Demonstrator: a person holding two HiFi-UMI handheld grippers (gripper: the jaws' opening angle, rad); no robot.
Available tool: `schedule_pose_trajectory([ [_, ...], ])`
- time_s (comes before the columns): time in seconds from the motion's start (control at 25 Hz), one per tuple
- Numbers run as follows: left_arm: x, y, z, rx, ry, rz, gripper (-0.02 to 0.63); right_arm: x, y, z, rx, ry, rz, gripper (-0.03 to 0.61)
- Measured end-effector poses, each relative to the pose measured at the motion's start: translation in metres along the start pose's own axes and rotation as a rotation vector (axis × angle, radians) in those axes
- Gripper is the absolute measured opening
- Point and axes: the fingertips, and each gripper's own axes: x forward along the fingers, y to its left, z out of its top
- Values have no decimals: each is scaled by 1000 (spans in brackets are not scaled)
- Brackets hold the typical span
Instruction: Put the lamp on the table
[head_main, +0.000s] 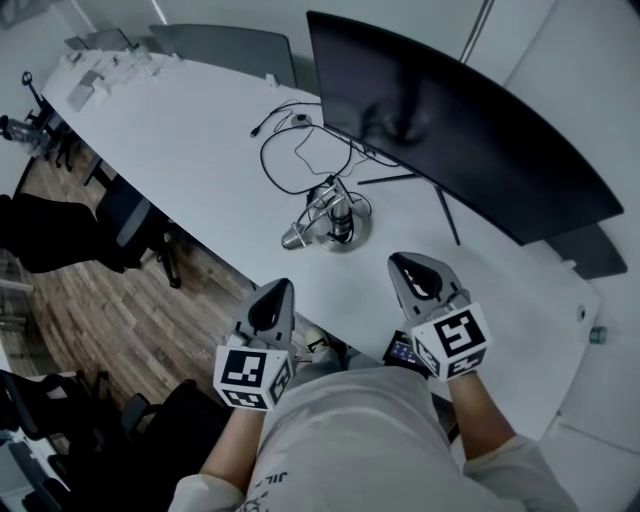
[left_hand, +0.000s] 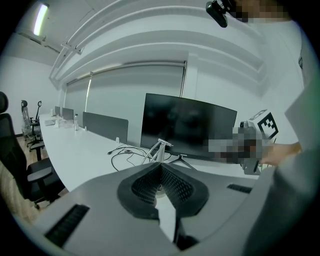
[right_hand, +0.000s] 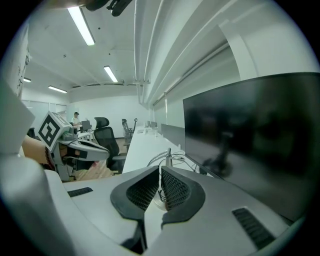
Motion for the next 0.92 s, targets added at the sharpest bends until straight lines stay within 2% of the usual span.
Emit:
schedule_pose_trajectory([
  [0.52,-1,-4,-1,3,8,-9,5,-2,-2,-5,5,22,6,37],
  [0.92,-3,0,-5,-8,7,16,4,5,-6,-11,25,40,8,36],
])
